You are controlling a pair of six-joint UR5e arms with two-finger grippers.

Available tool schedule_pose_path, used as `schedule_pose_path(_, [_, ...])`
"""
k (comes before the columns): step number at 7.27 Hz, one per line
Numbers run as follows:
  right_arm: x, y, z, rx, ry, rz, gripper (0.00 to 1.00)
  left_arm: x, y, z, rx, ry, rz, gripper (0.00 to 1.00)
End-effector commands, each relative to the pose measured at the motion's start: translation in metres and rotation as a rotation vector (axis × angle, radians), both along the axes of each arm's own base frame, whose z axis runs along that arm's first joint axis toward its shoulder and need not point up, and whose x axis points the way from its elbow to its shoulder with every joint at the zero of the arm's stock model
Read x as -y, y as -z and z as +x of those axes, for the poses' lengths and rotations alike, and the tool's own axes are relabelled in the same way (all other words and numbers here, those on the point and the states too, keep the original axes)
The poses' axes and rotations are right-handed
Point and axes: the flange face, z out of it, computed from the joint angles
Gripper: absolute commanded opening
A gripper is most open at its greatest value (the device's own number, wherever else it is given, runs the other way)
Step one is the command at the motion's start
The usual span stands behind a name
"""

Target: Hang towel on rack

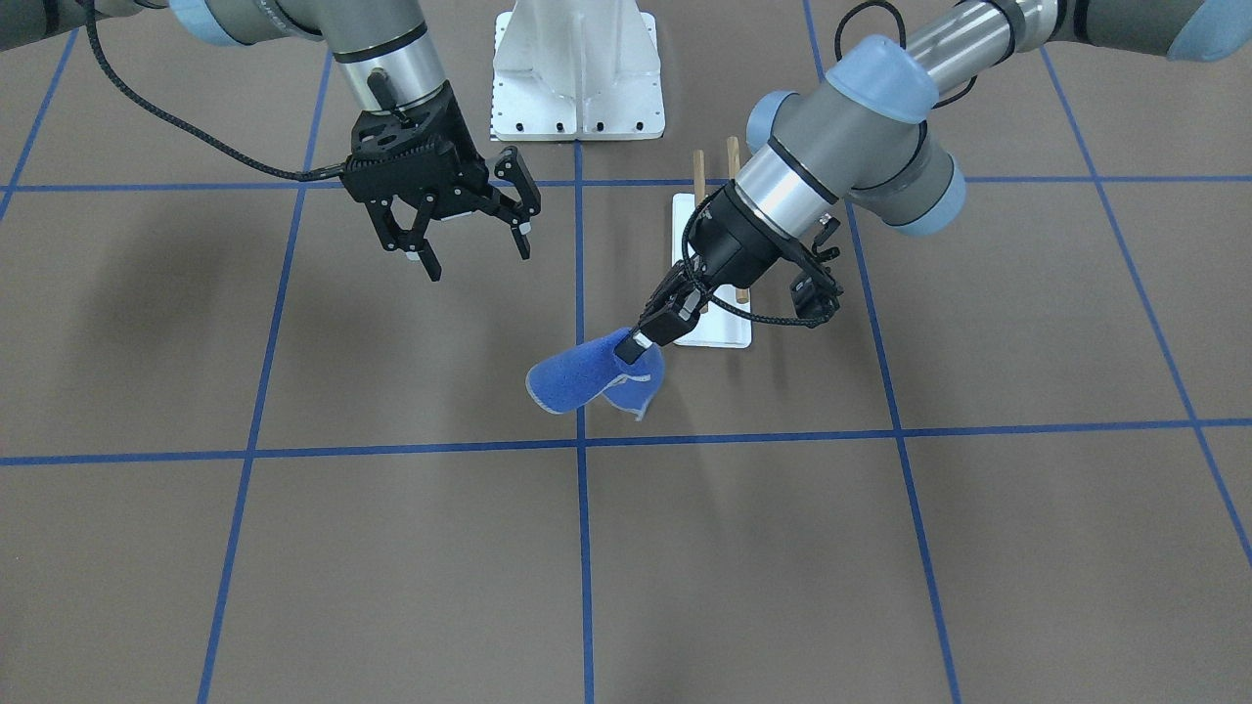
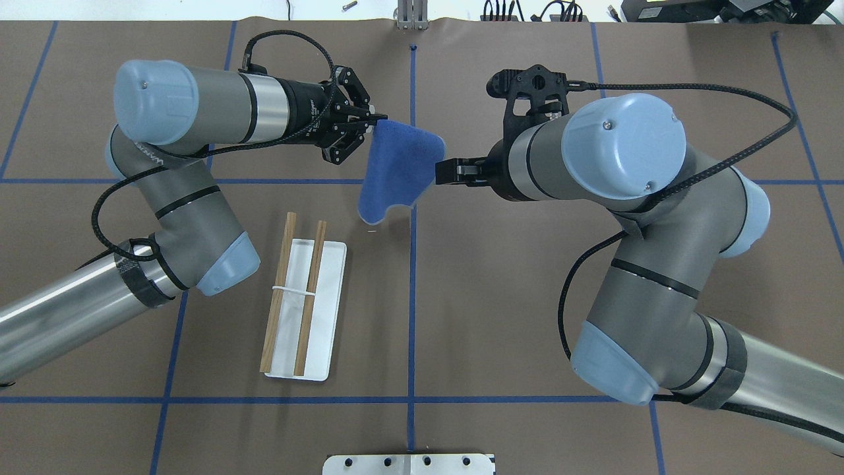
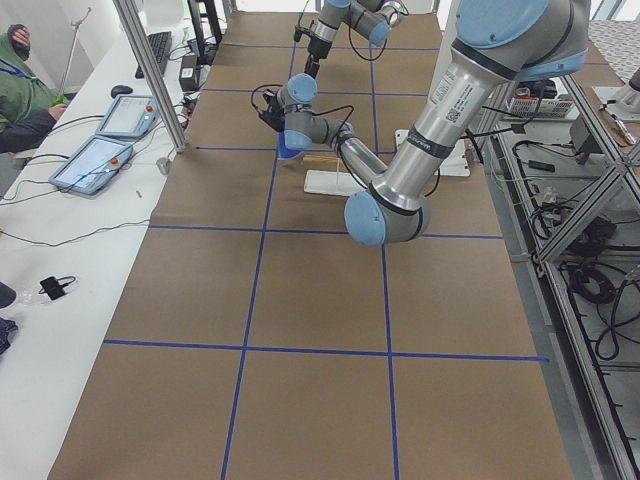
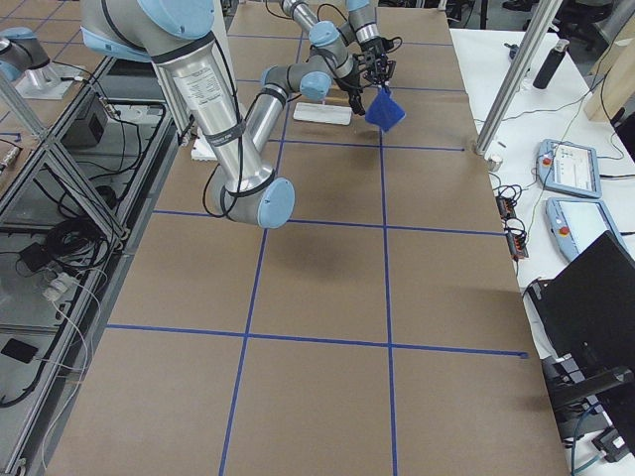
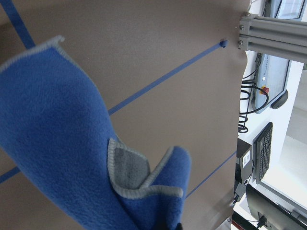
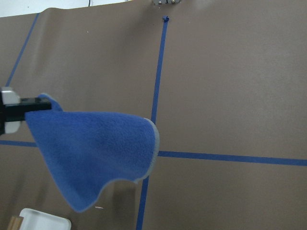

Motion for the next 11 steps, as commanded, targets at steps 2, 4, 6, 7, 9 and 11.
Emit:
schedule_pose_path(2, [0.047, -0.043, 0.041, -0.223, 0.052, -0.051, 1.0, -0.044, -0.011, -0.039, -0.031, -0.007, 0.028, 0.0])
schedule_pose_path(4, [0.095, -0.081, 0.062, -0.276, 0.101, -0.096, 1.0, -0.1, -0.01, -0.031, -0.062, -0.046, 0.045, 0.0])
schedule_pose_path(6, [0.14, -0.12, 0.091, -0.334, 0.188, -0.095, 1.0, -0.162, -0.007, 0.002, -0.09, -0.026, 0.044, 0.0])
schedule_pose_path(7, [0.161, -0.141, 0.109, -0.37, 0.219, -0.085, 1.0, -0.169, -0.001, -0.004, -0.107, -0.015, 0.051, 0.0])
schedule_pose_path(9, [0.185, -0.169, 0.13, -0.41, 0.233, -0.1, 1.0, -0.188, -0.056, -0.056, -0.04, -0.004, 0.018, 0.0])
schedule_pose_path(11, [0.202, -0.183, 0.167, -0.342, 0.242, -0.163, 1.0, -0.181, -0.093, -0.077, 0.027, 0.067, -0.013, 0.0])
